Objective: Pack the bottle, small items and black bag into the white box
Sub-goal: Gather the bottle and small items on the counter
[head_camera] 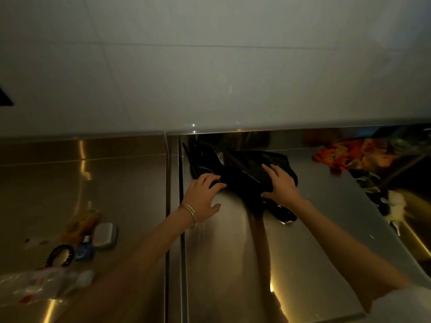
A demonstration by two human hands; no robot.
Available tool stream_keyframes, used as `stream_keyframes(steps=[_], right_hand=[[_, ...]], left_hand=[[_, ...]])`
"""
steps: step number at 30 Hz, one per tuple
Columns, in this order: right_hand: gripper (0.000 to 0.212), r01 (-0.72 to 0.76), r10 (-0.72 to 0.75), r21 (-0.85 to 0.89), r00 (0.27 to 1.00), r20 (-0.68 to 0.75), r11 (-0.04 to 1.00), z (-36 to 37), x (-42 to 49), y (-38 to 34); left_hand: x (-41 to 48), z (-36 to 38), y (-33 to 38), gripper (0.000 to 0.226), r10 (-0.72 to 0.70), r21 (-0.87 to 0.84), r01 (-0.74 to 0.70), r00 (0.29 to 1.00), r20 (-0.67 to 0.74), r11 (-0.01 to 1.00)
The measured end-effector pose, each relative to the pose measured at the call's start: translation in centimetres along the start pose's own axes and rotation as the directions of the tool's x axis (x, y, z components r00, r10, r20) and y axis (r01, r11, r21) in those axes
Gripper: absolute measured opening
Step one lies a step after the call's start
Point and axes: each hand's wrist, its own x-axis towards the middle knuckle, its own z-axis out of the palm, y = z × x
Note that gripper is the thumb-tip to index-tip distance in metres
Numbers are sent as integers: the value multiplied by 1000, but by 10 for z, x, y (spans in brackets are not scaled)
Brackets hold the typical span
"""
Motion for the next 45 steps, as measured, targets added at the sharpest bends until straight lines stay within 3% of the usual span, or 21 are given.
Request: stream_keyframes(steps=[6,10,14,22,31,45], right_hand=[[93,132,-124,-66,986,113,989,15,17,5],[58,185,-189,-199,982,2,962,21,21,9],[42,215,-226,-130,972,-70,968,13,26,5],[33,264,-254,44,954,-156,963,13,3,-37],[26,167,-67,307,948,-310,937,19,-42,-109],[22,108,116,448,888,-445,887,31,-103,-238]], left_hand=[[15,19,13,59,-87,9,87,995,42,996],[12,25,18,58,-90,32,90,996,24,995],[5,22,18,58,-140,64,141,990,-16,988],[-16,12,3,66,-260,86,258,965,18,962],[-79,-19,-41,62,-195,49,201,975,-103,978],[-183,-71,-124,61,-95,40,101,986,-137,994]])
